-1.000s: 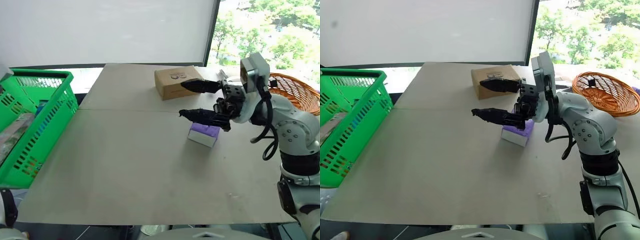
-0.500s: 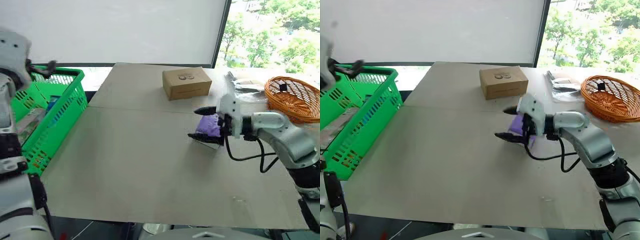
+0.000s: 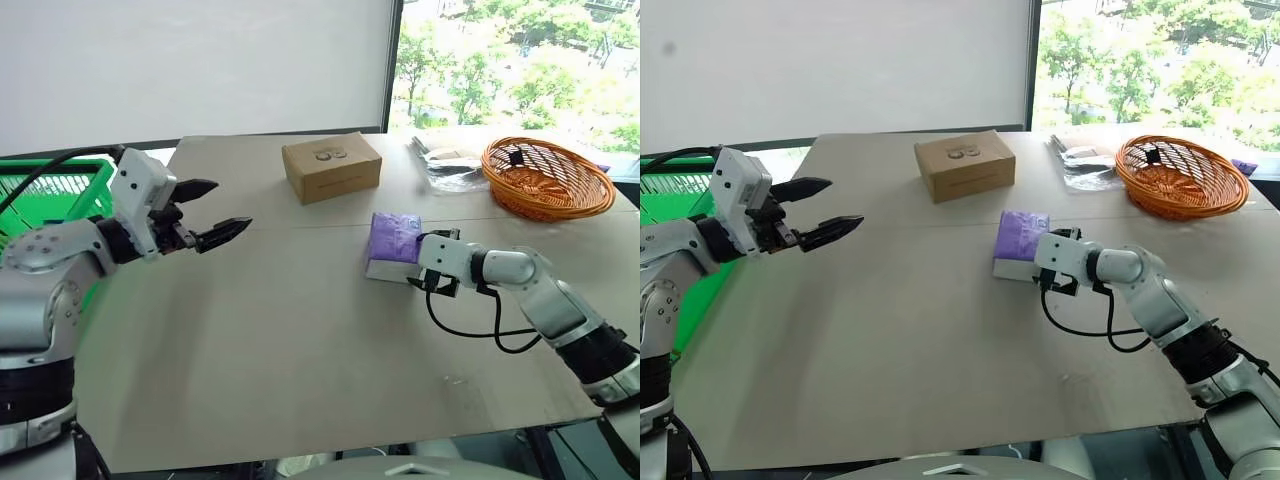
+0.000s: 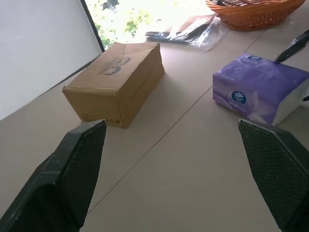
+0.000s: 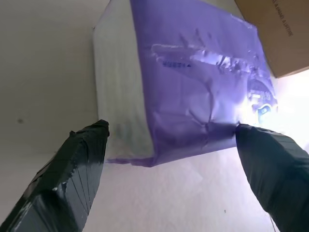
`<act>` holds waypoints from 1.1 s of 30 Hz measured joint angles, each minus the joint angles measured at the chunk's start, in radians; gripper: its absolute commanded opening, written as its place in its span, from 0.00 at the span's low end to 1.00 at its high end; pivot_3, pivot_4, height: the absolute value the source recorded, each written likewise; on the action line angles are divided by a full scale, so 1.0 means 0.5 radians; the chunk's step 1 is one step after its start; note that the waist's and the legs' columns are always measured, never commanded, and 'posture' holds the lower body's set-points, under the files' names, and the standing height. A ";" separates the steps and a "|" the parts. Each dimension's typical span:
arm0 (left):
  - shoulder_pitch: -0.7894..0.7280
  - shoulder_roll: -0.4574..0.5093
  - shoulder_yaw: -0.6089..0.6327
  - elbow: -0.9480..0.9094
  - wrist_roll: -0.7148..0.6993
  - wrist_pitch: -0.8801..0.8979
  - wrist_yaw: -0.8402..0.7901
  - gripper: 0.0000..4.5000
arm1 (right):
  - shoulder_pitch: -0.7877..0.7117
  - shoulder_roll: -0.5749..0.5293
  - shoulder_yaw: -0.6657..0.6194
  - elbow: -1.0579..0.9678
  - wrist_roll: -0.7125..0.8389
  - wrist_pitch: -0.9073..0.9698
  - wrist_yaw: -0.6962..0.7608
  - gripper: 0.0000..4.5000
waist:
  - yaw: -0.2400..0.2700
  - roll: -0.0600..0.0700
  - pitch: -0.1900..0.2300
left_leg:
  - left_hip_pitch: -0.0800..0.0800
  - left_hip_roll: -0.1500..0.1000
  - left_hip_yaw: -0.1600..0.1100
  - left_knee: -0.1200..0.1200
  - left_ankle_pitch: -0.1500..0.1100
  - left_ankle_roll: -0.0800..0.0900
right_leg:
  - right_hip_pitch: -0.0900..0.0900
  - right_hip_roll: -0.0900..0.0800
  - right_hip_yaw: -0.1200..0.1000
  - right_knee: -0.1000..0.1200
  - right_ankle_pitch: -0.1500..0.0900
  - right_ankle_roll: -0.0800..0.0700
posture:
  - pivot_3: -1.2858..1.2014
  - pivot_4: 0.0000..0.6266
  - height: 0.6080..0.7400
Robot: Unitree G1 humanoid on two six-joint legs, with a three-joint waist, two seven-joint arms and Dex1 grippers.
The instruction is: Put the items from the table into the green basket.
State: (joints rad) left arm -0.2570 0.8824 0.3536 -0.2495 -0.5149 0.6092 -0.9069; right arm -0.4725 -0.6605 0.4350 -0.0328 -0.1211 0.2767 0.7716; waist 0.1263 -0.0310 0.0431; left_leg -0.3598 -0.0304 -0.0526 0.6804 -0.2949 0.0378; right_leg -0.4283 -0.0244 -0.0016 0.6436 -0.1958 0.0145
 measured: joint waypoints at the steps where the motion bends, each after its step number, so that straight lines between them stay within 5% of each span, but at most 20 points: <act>1: 0.025 -0.021 0.000 -0.041 -0.007 0.013 0.028 1.00 | 0.002 0.019 0.002 0.005 -0.013 -0.014 0.013 0.69 | -0.002 0.000 0.000 | 0.000 0.000 0.000 0.000 0.001 -0.001 | 0.000 0.001 0.001 0.000 0.000 0.000 | 0.61 0.00 1.00; 8: 0.103 -0.064 0.000 -0.158 -0.079 0.094 0.134 1.00 | 0.006 0.048 -0.009 0.013 -0.043 -0.099 0.052 0.01 | -0.004 0.002 -0.001 | 0.000 0.001 -0.005 0.000 0.001 -0.003 | 0.000 0.002 0.003 0.000 0.001 -0.001 | 0.61 0.00 1.00; 14: 0.126 -0.179 -0.001 -0.214 -0.165 0.213 0.269 1.00 | -0.005 0.095 -0.052 0.093 -0.035 -0.181 0.058 0.01 | -0.003 0.004 -0.002 | 0.000 0.001 -0.009 0.000 0.004 -0.007 | 0.001 0.002 0.003 0.000 0.002 -0.002 | 0.61 0.00 1.00; 22: 0.129 -0.625 0.038 -0.260 -0.491 0.481 0.675 1.00 | -0.169 0.234 -0.275 0.122 0.097 -0.263 0.020 0.01 | -0.002 0.007 -0.003 | -0.001 0.003 -0.015 -0.003 0.010 -0.018 | 0.001 -0.002 0.001 0.000 0.005 -0.007 | 0.61 0.00 1.00; 30: 0.153 -0.718 0.065 -0.264 -0.616 0.595 0.895 1.00 | -0.159 0.337 -0.242 -0.239 0.261 -0.328 0.202 0.01 | 0.001 0.008 -0.003 | -0.001 0.001 -0.015 -0.008 0.010 -0.017 | -0.002 -0.004 0.001 0.000 0.005 -0.007 | 0.61 0.00 1.00; 33: 0.170 -0.699 0.064 -0.264 -0.626 0.599 0.899 1.00 | -0.106 0.333 -0.232 -0.330 0.360 -0.290 0.310 0.21 | 0.002 0.008 -0.003 | -0.001 0.001 -0.015 -0.008 0.010 -0.017 | -0.001 -0.003 0.000 0.000 0.005 -0.007 | 0.61 0.00 1.00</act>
State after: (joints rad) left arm -0.1720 0.5327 0.3857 -0.3816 -0.8281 0.9088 -0.4573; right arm -0.5253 -0.4942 0.3192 -0.1978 0.0587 0.1315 0.9266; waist 0.1275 -0.0271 0.0415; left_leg -0.3603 -0.0300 -0.0603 0.6766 -0.2901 0.0294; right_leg -0.4288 -0.0256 -0.0016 0.6433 -0.1935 0.0111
